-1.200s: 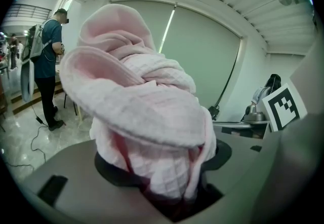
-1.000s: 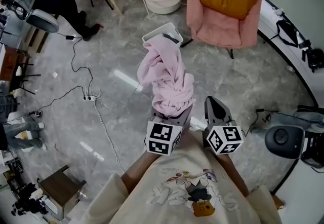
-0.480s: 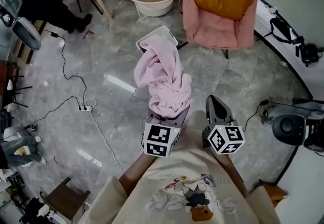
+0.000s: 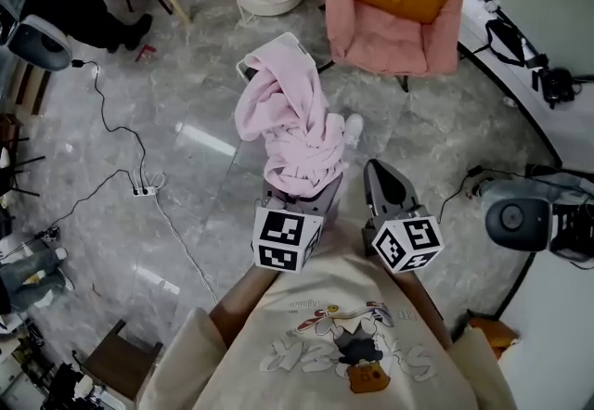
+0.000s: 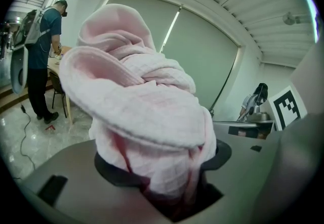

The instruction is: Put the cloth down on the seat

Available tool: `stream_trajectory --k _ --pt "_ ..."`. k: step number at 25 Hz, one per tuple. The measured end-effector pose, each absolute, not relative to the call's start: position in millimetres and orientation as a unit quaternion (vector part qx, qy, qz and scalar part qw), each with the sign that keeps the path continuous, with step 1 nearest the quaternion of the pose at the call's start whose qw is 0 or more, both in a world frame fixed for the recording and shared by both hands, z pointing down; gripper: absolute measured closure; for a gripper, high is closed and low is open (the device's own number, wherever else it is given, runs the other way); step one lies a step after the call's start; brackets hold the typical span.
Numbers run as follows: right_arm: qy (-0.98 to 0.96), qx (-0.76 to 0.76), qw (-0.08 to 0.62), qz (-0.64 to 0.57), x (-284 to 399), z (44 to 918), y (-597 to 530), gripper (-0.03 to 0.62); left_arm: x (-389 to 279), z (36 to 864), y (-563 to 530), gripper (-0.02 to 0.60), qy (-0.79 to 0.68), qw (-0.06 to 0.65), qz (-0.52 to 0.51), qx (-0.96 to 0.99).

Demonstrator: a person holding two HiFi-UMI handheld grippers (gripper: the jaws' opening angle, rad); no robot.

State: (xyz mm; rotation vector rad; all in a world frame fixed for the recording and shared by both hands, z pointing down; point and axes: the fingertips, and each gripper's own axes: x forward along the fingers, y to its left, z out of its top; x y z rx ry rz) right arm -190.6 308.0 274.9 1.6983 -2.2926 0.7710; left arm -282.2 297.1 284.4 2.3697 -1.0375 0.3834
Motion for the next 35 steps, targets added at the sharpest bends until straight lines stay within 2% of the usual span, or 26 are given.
stream_trajectory --k 10,18,35 --pt "-0.763 0.584 0.093 0.262 -162 278 278 0.576 -262 281 257 0.273 -0.378 0.261 0.133 0.878" --pt "-0.770 0.575 0.068 0.267 -121 290 218 0.576 -218 287 197 0.273 -0.384 0.234 0.161 0.878" --pt "-0.813 0.513 0.070 0.267 29 285 22 0.576 -42 280 14 0.273 -0.400 0.227 0.197 0.866"
